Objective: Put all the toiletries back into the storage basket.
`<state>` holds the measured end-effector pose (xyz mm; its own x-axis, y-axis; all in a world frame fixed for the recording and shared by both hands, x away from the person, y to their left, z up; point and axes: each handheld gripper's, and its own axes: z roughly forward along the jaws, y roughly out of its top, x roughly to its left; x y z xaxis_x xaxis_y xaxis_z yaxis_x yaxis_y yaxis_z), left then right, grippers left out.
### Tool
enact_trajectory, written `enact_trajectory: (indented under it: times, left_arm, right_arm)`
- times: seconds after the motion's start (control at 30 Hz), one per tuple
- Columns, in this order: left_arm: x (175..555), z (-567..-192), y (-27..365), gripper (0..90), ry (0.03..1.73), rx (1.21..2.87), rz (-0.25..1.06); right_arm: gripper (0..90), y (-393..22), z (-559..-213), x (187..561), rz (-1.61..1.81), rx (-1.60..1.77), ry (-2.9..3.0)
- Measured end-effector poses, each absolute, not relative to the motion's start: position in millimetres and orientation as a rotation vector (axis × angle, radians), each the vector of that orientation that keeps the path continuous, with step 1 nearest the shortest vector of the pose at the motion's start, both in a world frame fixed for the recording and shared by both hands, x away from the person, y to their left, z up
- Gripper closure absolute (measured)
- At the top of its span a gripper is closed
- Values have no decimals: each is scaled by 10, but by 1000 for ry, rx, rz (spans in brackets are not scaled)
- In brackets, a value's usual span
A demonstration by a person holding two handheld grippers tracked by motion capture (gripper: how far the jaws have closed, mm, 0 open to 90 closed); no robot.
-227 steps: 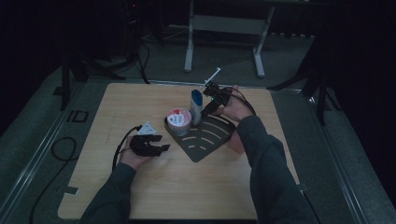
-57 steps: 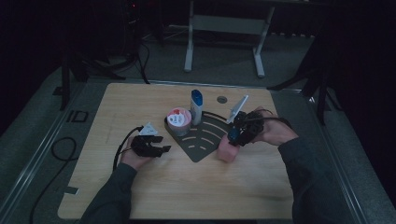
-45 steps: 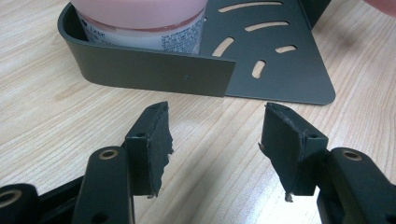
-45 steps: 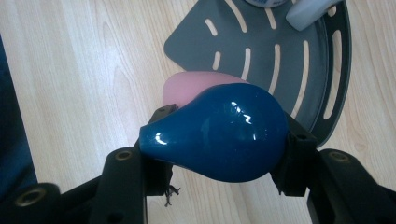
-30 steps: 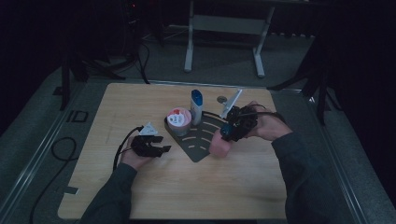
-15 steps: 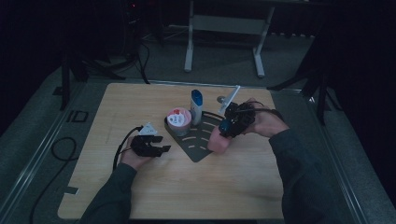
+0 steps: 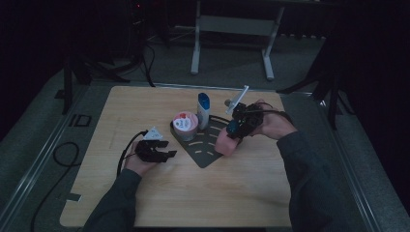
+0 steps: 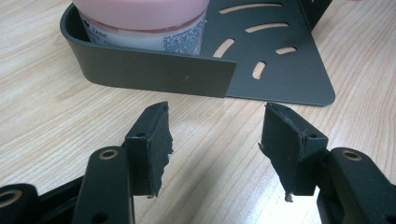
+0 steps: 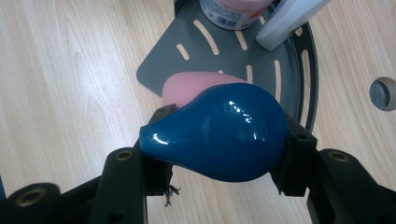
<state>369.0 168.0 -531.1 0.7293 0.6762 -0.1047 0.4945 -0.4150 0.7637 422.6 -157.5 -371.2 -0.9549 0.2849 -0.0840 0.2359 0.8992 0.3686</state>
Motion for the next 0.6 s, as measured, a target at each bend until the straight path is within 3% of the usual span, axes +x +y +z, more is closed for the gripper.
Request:
enact_trajectory:
  times: [0.6]
  left_arm:
    - [3688,-5305,1683,422,883,2094,277]
  right_arm:
    - [485,-1501,-3766,4404,524,459,2908]
